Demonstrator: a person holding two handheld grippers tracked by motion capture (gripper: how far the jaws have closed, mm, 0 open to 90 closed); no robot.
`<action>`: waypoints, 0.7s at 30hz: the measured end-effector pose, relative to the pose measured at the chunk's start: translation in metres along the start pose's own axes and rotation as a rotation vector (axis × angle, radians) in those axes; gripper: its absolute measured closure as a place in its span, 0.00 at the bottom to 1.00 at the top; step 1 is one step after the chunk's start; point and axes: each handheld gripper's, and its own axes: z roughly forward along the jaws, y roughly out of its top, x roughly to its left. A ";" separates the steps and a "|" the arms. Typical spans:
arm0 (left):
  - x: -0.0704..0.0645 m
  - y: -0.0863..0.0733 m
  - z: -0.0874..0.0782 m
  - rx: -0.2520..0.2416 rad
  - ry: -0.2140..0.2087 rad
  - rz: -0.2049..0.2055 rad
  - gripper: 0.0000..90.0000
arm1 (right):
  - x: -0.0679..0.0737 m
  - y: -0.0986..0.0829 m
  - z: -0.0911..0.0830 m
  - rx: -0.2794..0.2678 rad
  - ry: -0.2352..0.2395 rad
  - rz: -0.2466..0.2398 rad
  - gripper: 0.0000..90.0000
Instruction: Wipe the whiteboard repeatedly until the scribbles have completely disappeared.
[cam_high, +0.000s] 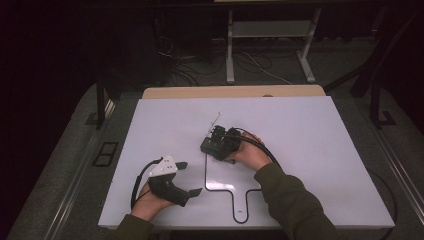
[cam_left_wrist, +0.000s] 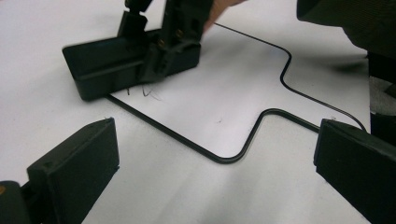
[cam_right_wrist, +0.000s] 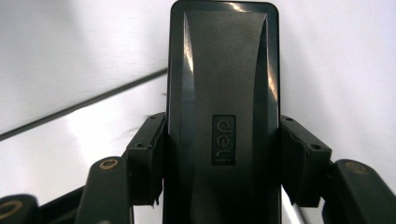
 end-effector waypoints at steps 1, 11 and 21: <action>0.000 0.000 0.000 -0.001 -0.001 0.000 0.00 | -0.003 0.000 0.000 -0.002 -0.004 0.011 0.43; 0.000 0.000 0.000 0.000 -0.004 0.001 0.00 | -0.002 0.001 0.001 0.009 0.014 0.003 0.43; 0.000 0.000 0.001 0.003 -0.002 0.003 0.00 | 0.034 0.003 -0.002 0.003 0.086 -0.063 0.43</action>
